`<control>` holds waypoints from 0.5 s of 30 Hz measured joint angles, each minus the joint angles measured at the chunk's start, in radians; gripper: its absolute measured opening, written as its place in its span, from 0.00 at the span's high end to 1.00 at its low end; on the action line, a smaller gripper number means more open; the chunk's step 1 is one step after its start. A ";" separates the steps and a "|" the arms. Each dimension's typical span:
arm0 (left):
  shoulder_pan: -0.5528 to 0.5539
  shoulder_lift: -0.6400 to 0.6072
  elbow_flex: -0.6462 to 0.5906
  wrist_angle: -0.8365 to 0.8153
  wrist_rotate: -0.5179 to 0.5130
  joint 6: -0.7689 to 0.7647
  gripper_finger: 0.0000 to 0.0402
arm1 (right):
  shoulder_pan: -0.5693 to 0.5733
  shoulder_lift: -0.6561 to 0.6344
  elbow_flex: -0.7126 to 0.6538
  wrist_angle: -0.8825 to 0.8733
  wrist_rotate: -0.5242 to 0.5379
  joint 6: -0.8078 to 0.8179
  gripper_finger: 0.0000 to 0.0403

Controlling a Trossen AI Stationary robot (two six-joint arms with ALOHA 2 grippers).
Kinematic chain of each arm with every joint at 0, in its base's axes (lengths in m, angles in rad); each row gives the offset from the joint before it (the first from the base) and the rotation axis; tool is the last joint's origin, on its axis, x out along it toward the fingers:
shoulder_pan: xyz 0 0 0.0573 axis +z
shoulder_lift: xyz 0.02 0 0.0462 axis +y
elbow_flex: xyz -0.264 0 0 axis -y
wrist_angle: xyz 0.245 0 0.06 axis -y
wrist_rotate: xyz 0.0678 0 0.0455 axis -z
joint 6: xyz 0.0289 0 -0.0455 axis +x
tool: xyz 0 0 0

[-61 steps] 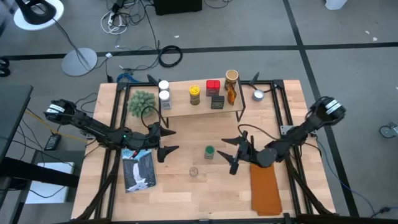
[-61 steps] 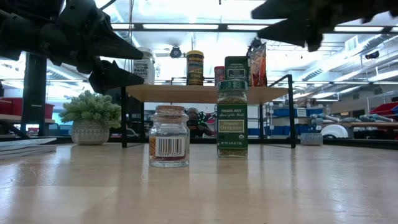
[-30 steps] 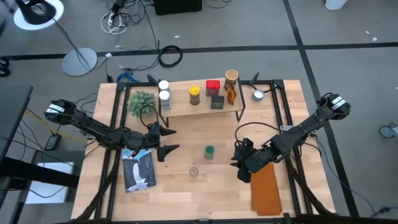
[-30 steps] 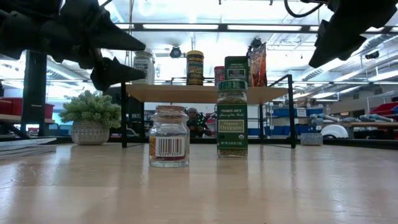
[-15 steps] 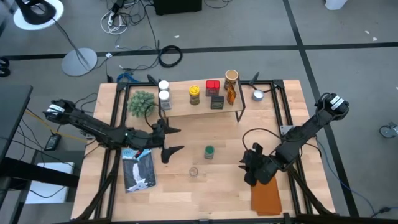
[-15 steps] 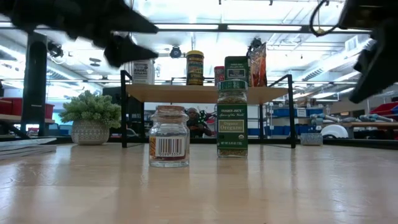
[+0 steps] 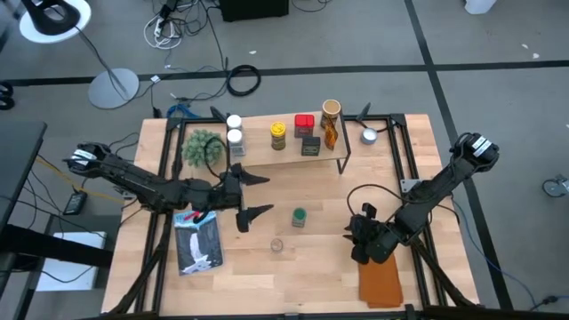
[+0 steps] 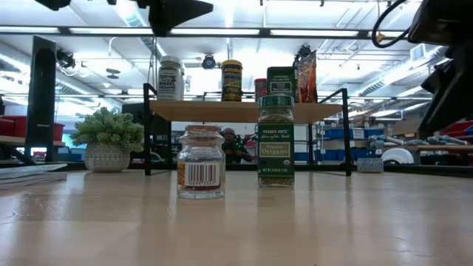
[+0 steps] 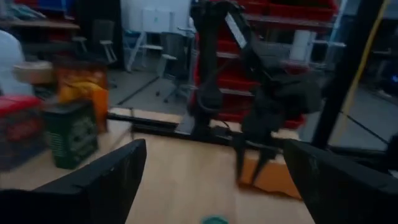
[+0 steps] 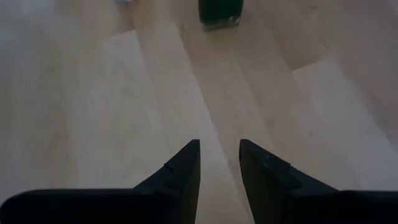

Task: Shelf spices
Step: Put the green seasoning bottle on the shelf

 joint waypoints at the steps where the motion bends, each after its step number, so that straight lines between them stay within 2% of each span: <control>1: 0.002 0.013 0.015 -0.020 0.012 -0.013 0.04 | 0.000 0.000 0.000 0.001 0.009 -0.006 0.72; 4: 0.006 0.053 0.103 -0.188 0.041 -0.031 0.04 | 0.000 0.000 0.000 0.003 0.012 -0.019 0.72; 11: 0.013 0.233 0.446 -0.737 0.064 -0.012 0.04 | 0.000 0.000 0.000 0.010 0.013 -0.019 0.72; 15: 0.028 0.351 0.615 -0.961 0.119 0.027 0.04 | 0.000 0.000 0.000 0.026 0.013 -0.019 0.72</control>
